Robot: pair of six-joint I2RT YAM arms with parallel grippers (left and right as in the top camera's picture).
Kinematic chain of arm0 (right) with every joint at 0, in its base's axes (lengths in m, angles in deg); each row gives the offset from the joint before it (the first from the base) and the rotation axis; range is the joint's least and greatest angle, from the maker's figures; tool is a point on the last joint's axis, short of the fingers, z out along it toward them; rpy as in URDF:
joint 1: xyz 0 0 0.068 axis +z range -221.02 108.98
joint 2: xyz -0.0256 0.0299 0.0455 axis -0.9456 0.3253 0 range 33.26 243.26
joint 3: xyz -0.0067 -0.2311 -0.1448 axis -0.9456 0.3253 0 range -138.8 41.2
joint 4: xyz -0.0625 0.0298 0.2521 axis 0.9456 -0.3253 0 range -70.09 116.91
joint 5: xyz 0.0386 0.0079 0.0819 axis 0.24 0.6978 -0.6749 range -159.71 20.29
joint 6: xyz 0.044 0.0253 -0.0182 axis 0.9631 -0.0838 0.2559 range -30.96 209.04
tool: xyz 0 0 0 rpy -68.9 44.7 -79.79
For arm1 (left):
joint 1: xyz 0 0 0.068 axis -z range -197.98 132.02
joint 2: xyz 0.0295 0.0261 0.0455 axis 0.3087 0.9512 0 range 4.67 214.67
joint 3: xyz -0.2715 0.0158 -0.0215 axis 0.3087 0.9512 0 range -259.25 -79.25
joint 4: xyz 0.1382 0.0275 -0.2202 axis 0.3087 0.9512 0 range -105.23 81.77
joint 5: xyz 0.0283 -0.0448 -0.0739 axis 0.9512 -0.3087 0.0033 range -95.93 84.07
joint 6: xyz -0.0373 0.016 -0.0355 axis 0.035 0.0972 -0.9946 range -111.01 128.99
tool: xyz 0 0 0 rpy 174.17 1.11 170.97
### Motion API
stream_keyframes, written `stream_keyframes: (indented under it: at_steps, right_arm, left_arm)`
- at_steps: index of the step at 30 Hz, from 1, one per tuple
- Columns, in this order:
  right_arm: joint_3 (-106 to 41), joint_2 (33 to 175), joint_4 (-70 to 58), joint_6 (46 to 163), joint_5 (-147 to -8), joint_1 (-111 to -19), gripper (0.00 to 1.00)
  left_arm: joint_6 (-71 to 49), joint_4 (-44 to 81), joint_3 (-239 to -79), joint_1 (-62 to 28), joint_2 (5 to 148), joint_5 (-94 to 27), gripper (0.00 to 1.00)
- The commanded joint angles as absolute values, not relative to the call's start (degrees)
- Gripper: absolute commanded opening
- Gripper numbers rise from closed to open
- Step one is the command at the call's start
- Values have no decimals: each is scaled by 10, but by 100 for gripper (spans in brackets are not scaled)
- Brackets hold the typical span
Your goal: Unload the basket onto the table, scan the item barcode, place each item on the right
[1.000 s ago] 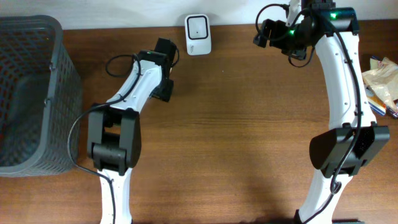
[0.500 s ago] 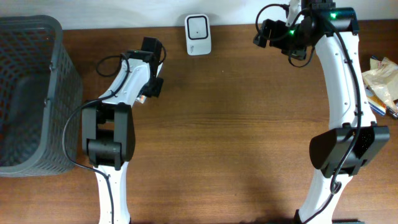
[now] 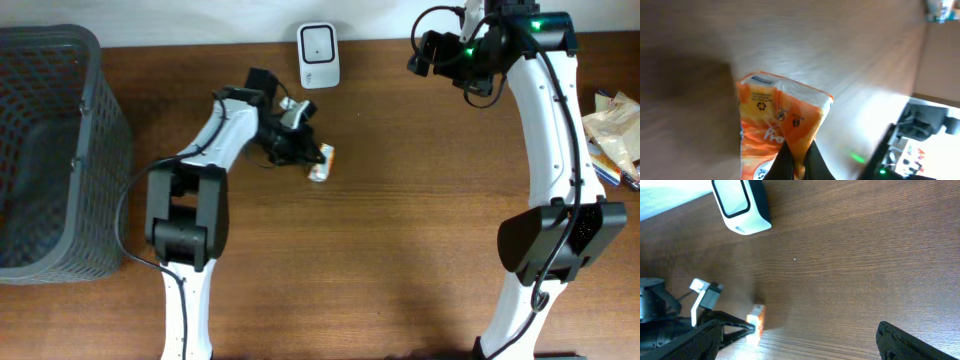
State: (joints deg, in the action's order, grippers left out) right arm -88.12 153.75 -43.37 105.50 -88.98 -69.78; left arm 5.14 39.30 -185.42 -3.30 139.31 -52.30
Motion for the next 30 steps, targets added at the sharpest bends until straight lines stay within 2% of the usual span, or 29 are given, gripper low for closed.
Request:
stream_keyframes:
  at_steps: [1,3,4,6,7,9,11,19,30]
  right_arm:
    - [-882,1536,-434,1054,-881,-695,98]
    - [-882,1536,-434,1054,-881,-695,98]
    - [-882,1536,-434,1054,-881,-695,98]
    - [-882,1536,-434,1054,-881,-695,99]
    - [-882,1536,-434,1054,-881,-695,98]
    - [-882,1536,-434,1054,-881,-695,98]
    - [-882,1536,-434,1054,-881,-695,98]
    - [-882,1536,-434,1054,-881,-695,98]
    - [-882,1536,-425,1057,-883,-695,98]
  left_arm:
    - [-41,362,-1851,5,1400,-501,0]
    - [-53,352,-1854,22,1400,-475,3]
    - [-53,353,-1859,31,1400,-463,12]
    - [-53,367,-1880,47,1399,-425,38]
    - [-52,381,-1898,54,1399,-394,55]
    - [-52,417,-1944,61,1399,-330,73]
    - [-53,470,-2009,62,1397,-270,100]
    - [-53,640,-2233,10,1396,-111,99]
    - [-56,681,-2193,-108,1397,-91,99]
